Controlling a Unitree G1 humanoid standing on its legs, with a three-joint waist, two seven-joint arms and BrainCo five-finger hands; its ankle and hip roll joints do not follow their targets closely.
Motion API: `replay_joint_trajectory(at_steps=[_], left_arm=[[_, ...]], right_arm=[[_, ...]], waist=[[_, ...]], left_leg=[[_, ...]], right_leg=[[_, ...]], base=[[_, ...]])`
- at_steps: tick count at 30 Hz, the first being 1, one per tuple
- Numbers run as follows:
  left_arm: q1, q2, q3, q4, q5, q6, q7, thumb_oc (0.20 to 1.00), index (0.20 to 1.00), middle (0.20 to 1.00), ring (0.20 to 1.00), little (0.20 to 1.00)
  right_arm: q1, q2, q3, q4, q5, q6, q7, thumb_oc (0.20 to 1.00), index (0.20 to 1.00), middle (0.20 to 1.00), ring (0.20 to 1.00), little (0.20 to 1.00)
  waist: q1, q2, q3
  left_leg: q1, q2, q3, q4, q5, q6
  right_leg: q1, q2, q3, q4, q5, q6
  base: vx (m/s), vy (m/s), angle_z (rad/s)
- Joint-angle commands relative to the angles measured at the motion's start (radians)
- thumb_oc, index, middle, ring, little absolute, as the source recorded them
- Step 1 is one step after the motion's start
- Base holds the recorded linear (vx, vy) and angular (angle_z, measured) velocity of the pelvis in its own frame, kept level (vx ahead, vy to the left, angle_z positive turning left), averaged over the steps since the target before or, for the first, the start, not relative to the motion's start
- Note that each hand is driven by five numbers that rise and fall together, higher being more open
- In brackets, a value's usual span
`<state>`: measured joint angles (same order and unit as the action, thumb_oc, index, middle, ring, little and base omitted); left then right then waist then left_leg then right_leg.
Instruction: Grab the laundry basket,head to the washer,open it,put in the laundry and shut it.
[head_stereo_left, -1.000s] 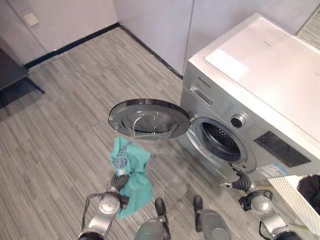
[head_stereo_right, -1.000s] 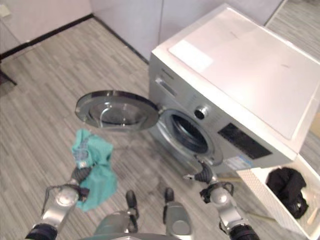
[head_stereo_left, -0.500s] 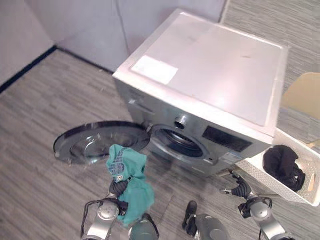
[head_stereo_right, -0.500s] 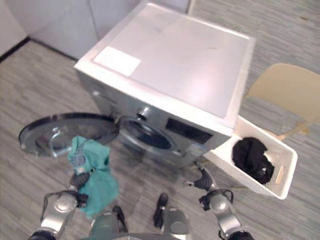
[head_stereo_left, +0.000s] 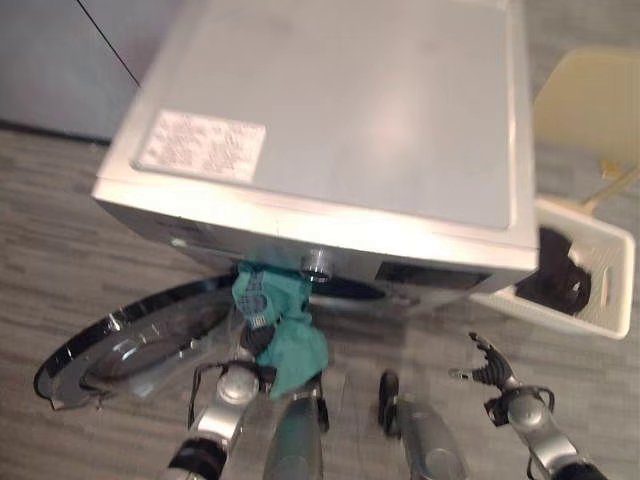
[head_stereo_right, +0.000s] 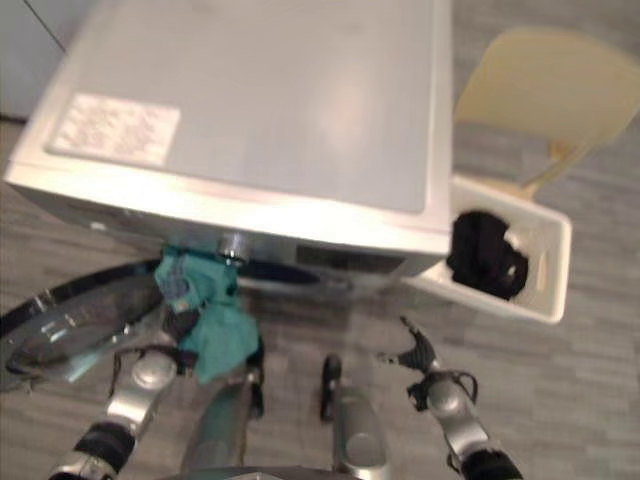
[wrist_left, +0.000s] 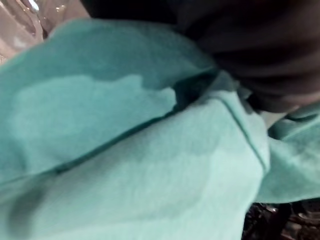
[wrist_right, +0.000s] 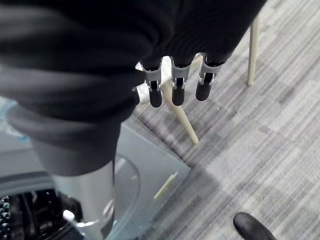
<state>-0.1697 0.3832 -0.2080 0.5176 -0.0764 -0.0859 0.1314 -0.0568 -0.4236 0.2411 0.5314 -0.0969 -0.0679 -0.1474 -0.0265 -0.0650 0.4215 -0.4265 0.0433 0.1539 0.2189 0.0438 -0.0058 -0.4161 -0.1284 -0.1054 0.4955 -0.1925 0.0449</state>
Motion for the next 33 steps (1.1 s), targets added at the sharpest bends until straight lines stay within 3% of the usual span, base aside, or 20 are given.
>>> replay_joint_trajectory(at_steps=[1, 4, 6, 9, 13, 15, 18, 19, 23, 24, 26, 33], left_arm=[[0.013, 0.025, 0.013, -0.088, -0.055, -0.057, 0.064, 0.2, 0.2, 0.2, 0.2, 0.2], [-0.007, 0.029, 0.012, -0.101, -0.055, -0.06, 0.071, 0.2, 0.2, 0.2, 0.2, 0.2], [-0.065, 0.042, 0.011, -0.133, -0.035, -0.064, 0.102, 0.2, 0.2, 0.2, 0.2, 0.2], [-0.108, 0.047, 0.004, -0.149, -0.008, -0.064, 0.126, 0.2, 0.2, 0.2, 0.2, 0.2], [-0.288, 0.071, -0.02, -0.171, 0.028, -0.06, 0.204, 0.2, 0.2, 0.2, 0.2, 0.2], [-0.479, 0.144, -0.044, -0.125, 0.02, -0.06, 0.27, 0.2, 0.2, 0.2, 0.2, 0.2], [-0.737, 0.271, -0.113, -0.035, 0.027, -0.061, 0.342, 0.2, 0.2, 0.2, 0.2, 0.2], [-0.946, 0.367, -0.213, 0.067, 0.042, -0.056, 0.368, 0.2, 0.2, 0.2, 0.2, 0.2], [-1.273, 0.54, -0.45, 0.215, 0.22, -0.015, 0.495, 0.2, 0.2, 0.2, 0.2, 0.2], [-1.337, 0.567, -0.542, 0.281, 0.287, 0.019, 0.475, 1.0, 1.0, 1.0, 1.0, 1.0], [-1.338, 0.524, -0.572, 0.37, 0.26, 0.017, 0.339, 1.0, 1.0, 1.0, 1.0, 1.0], [-1.205, 0.49, -0.509, 0.334, 0.243, 0.004, 0.224, 1.0, 1.0, 1.0, 1.0, 1.0]], right_arm=[[-0.029, 0.015, -0.007, -0.065, 0.061, -0.019, -0.048, 1.0, 1.0, 1.0, 1.0, 1.0], [-0.042, 0.017, -0.007, -0.068, 0.067, -0.022, -0.056, 1.0, 1.0, 1.0, 1.0, 1.0], [-0.063, 0.022, -0.018, -0.1, 0.087, -0.028, -0.077, 1.0, 1.0, 1.0, 1.0, 1.0], [-0.076, 0.019, -0.027, -0.128, 0.092, -0.044, -0.094, 1.0, 1.0, 1.0, 1.0, 1.0], [-0.098, 0.011, -0.041, -0.19, 0.119, -0.071, -0.124, 1.0, 1.0, 1.0, 1.0, 1.0], [-0.094, 0.008, -0.04, -0.222, 0.152, -0.101, -0.126, 1.0, 1.0, 1.0, 1.0, 1.0], [-0.105, -0.008, -0.023, -0.233, 0.171, -0.134, -0.119, 1.0, 1.0, 1.0, 1.0, 1.0], [-0.125, -0.037, -0.004, -0.225, 0.191, -0.157, -0.112, 1.0, 1.0, 1.0, 1.0, 1.0], [-0.12, -0.088, 0.009, -0.241, 0.238, -0.219, -0.093, 1.0, 1.0, 1.0, 1.0, 1.0], [-0.116, -0.108, 0.014, -0.239, 0.251, -0.235, -0.09, 1.0, 1.0, 1.0, 1.0, 1.0], [-0.124, -0.107, 0.021, -0.218, 0.249, -0.212, -0.078, 1.0, 1.0, 1.0, 1.0, 1.0], [-0.124, -0.086, 0.015, -0.189, 0.227, -0.188, -0.061, 1.0, 1.0, 1.0, 1.0, 1.0]], waist=[[0.007, -0.019, 0.007], [0.003, -0.019, 0.013], [-0.009, -0.015, 0.026], [-0.014, -0.006, 0.025], [-0.044, 0.017, 0.042], [-0.071, 0.025, 0.045], [-0.098, 0.029, 0.044], [-0.123, 0.035, 0.04], [-0.148, 0.038, 0.029], [-0.149, 0.043, 0.016], [-0.143, 0.049, 0.003], [-0.126, 0.053, -0.04]], left_leg=[[-0.05, 0.054, 0.005, 0.273, -0.215, 0.006], [-0.09, 0.062, 0.011, 0.316, -0.236, 0.011], [-0.225, 0.084, 0.009, 0.471, -0.275, 0.02], [-0.309, 0.096, 0.006, 0.558, -0.308, 0.026], [-0.541, 0.118, -0.032, 0.789, -0.374, 0.061], [-0.686, 0.142, -0.071, 0.924, -0.41, 0.082], [-0.813, 0.167, -0.1, 1.032, -0.441, 0.097], [-0.884, 0.178, -0.116, 1.086, -0.449, 0.099], [-0.984, 0.201, -0.132, 1.129, -0.457, 0.09], [-1.012, 0.203, -0.138, 1.136, -0.456, 0.09], [-1.016, 0.2, -0.145, 1.148, -0.455, 0.092], [-0.985, 0.191, -0.144, 1.133, -0.463, 0.088]], right_leg=[[-0.057, 0.021, 0.004, -0.029, 0.043, 0.012], [-0.104, 0.019, 0.006, 0.012, 0.03, 0.011], [-0.228, 0.013, 0.009, 0.131, -0.002, -0.004], [-0.322, 0.009, 0.013, 0.216, -0.032, -0.014], [-0.564, 0.008, 0.048, 0.442, -0.104, -0.048], [-0.707, 0.019, 0.065, 0.563, -0.134, -0.061], [-0.822, 0.041, 0.068, 0.645, -0.143, -0.058], [-0.886, 0.057, 0.066, 0.686, -0.141, -0.056], [-0.979, 0.066, 0.056, 0.705, -0.128, -0.041], [-0.997, 0.071, 0.048, 0.697, -0.121, -0.039], [-0.998, 0.077, 0.036, 0.697, -0.119, -0.04], [-0.97, 0.071, 0.03, 0.69, -0.136, -0.046]], base=[[-0.09, 0.053, -0.2], [-0.11, 0.031, -0.14], [-0.15, -0.013, -0.04], [-0.11, -0.016, -0.05], [-0.14, -0.031, -0.06], [-0.12, -0.047, -0.18], [-0.04, -0.059, -0.37], [-0.01, -0.056, -0.4], [0.01, -0.038, -0.25], [0.01, -0.041, -0.05], [0.02, -0.039, -0.1], [0.02, -0.002, 0.12]])
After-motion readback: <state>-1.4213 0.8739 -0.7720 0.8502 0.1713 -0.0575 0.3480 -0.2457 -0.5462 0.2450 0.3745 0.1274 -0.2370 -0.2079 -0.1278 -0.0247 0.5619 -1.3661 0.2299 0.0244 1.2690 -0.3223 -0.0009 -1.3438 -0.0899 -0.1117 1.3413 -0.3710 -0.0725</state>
